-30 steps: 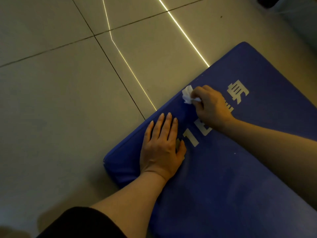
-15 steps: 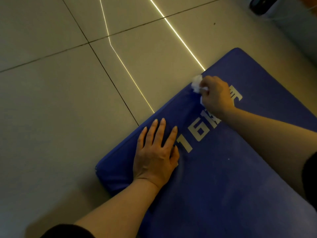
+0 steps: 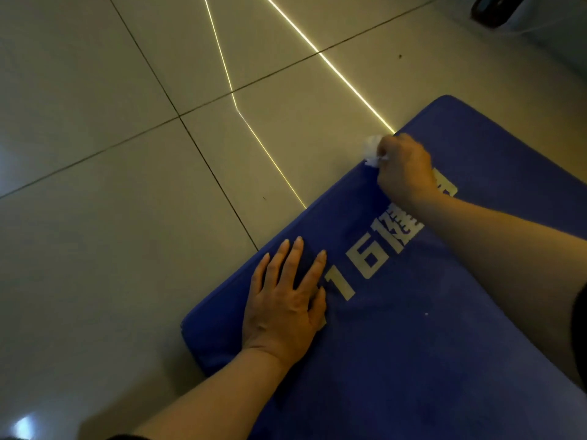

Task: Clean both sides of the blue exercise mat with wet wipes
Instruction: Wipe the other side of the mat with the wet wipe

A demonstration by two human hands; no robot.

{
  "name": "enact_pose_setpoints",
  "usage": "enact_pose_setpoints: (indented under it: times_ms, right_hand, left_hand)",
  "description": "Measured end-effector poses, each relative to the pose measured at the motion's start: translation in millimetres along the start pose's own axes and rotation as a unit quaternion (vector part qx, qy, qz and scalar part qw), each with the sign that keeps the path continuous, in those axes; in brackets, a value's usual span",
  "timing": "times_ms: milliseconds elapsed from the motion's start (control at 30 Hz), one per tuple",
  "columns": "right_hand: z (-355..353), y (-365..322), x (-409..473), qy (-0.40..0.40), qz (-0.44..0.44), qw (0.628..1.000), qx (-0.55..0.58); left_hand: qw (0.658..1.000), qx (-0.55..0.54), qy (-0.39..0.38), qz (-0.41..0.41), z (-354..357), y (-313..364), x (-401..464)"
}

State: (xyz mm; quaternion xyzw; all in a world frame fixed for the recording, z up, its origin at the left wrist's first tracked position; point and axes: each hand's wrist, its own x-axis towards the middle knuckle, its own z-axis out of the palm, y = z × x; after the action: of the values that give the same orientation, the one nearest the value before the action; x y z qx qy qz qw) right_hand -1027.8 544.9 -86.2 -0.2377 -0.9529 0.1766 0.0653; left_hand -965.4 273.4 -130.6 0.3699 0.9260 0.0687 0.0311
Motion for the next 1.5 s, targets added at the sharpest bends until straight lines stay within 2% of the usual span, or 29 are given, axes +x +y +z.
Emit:
enact_pose_setpoints:
  times_ms: [67, 200, 267, 333, 433, 467, 600, 733, 833, 967, 1000, 1133, 1200, 1233, 1300, 1367, 1400, 1500]
  right_hand:
    - [2.8, -1.5, -3.2, 0.011, 0.007, 1.0, 0.001]
    - [13.1, -16.1, -38.9, -0.069, -0.144, 0.985, 0.058]
    - [7.9, -7.3, -32.7, -0.071, -0.188, 0.979, 0.028]
    - [-1.1, 13.4, -10.5, -0.042, -0.139, 0.989, -0.012]
    - [-12.6, 35.0, 13.5, 0.008, 0.004, 1.0, -0.014]
    - [-12.0, 33.9, 12.9, 0.002, 0.012, 1.0, -0.005]
    - [2.8, 13.8, -21.0, -0.065, -0.104, 0.99, 0.073]
    - [3.4, 23.4, -15.0, -0.068, -0.177, 0.98, 0.061]
    - [-5.0, 43.5, 17.6, -0.029, -0.136, 0.99, 0.015]
    - [-10.6, 64.0, 37.8, 0.045, -0.008, 0.999, 0.023]
    - [-10.4, 59.9, 32.8, 0.033, -0.019, 0.999, 0.031]
    - [-1.7, 44.5, 1.1, -0.066, -0.191, 0.978, 0.045]
    - [-7.8, 59.5, 11.2, -0.048, -0.19, 0.98, 0.03]
    - [-11.0, 70.8, 23.2, -0.023, -0.16, 0.987, 0.015]
    - [-18.4, 91.3, 48.9, 0.032, -0.041, 0.999, -0.008]
    - [-21.4, 95.6, 56.8, 0.051, 0.053, 0.997, 0.008]
    - [-22.0, 91.1, 54.0, 0.039, 0.048, 0.998, 0.013]
    - [-11.8, 62.8, 14.3, -0.046, -0.103, 0.993, 0.042]
  left_hand:
    - [1.0, 0.006, -0.002, 0.001, 0.8, -0.7, -0.6]
    - [1.0, 0.022, -0.009, -0.002, 0.5, -0.3, -0.4]
    - [1.0, 0.023, -0.008, -0.001, -0.9, -0.2, 0.4]
    - [1.0, 0.027, -0.004, 0.003, -2.4, 0.5, 3.6]
    - [0.999, 0.041, 0.0, 0.012, -4.3, -0.9, 10.4]
    - [0.999, 0.043, 0.002, 0.014, -5.2, -0.3, 12.9]
    - [0.999, 0.015, 0.035, 0.002, -17.1, 13.6, 24.6]
    - [0.989, -0.107, 0.106, 0.014, -20.1, 59.9, 86.5]
    - [0.983, -0.153, 0.096, -0.032, -8.2, 89.4, 127.8]
    - [0.996, -0.07, 0.053, -0.032, 14.2, 92.4, 132.6]
    - [0.997, -0.06, 0.045, -0.026, 16.2, 90.7, 132.5]
    - [0.998, -0.049, 0.029, -0.029, 16.0, 91.3, 135.8]
    - [0.998, -0.044, 0.027, -0.027, 15.8, 91.6, 135.4]
    - [0.998, -0.04, 0.029, -0.026, 16.5, 91.3, 135.2]
    - [0.999, -0.03, 0.034, -0.028, 17.7, 91.2, 136.2]
    - [0.999, -0.024, 0.03, -0.03, 16.7, 91.3, 136.4]
    - [0.999, -0.022, 0.029, -0.029, 15.7, 93.7, 139.5]
    - [0.999, -0.012, 0.027, -0.021, 15.5, 92.9, 138.1]
